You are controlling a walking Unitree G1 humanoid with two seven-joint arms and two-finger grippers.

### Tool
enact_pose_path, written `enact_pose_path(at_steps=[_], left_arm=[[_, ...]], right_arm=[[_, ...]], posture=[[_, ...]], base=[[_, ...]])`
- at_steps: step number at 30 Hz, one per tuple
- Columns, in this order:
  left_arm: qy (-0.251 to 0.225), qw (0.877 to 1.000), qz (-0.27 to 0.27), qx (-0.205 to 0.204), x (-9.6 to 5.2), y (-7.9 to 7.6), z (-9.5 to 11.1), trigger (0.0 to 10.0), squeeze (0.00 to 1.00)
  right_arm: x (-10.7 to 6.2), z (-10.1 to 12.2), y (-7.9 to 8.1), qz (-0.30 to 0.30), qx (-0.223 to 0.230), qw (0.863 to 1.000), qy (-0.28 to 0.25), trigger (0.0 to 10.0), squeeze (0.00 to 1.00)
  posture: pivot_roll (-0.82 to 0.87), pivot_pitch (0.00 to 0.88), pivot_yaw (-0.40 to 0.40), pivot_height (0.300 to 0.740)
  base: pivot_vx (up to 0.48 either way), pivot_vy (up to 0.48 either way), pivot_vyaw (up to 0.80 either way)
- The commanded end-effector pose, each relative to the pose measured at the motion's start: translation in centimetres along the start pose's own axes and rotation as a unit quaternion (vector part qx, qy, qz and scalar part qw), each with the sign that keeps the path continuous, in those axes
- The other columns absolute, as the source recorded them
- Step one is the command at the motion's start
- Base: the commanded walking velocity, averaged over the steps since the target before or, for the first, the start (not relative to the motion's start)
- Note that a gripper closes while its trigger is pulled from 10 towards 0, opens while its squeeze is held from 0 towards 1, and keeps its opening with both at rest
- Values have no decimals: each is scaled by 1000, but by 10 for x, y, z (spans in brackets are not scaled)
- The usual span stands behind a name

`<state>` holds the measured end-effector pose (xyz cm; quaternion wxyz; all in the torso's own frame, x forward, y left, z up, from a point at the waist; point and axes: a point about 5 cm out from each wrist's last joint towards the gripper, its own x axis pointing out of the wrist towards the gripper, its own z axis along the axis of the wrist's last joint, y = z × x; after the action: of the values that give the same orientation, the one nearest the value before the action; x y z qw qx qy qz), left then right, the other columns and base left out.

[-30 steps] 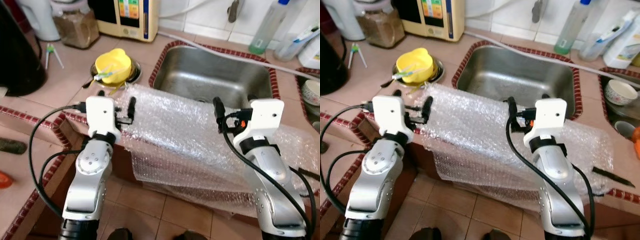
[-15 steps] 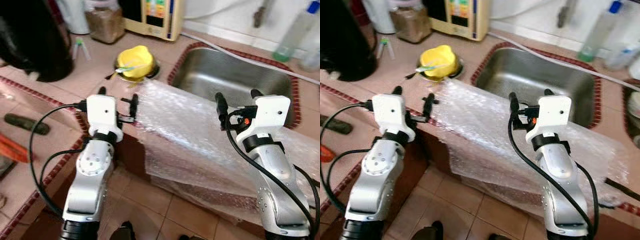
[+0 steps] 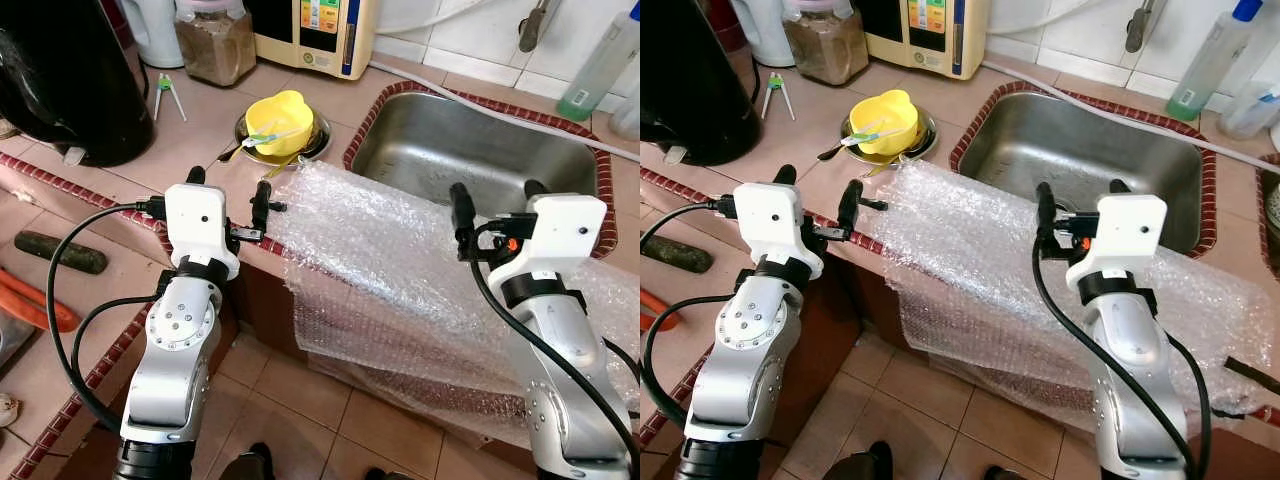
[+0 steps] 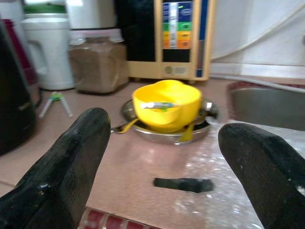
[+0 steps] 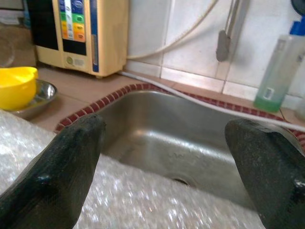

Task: Kitchen organization

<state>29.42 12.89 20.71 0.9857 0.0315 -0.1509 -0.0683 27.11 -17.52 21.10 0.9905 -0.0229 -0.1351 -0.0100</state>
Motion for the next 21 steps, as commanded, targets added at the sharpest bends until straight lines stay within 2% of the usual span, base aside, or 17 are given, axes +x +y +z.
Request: enact_pose_path(at_steps=[1,9,21], left_arm=[[-8,1000,-13,-2,-3,-2,4,10000,0],[-13,1000,-25,-12,-3,-5,6,10000,0],[-9,999,-30,-15,-5,-6,5,10000,0]], right_arm=[[-5,6,-4,-11,-1,1000,-14,10000,0],[-4,5,4,7,-2,1000,-16,10000,0],[2,8,8,26,-10,999,-25,10000,0]], posture=[[23,199,-15,740],[28,196,-17,740],[29,200,-24,740]], base=[[0,0,0],[0,0,0],[275,0,0]])
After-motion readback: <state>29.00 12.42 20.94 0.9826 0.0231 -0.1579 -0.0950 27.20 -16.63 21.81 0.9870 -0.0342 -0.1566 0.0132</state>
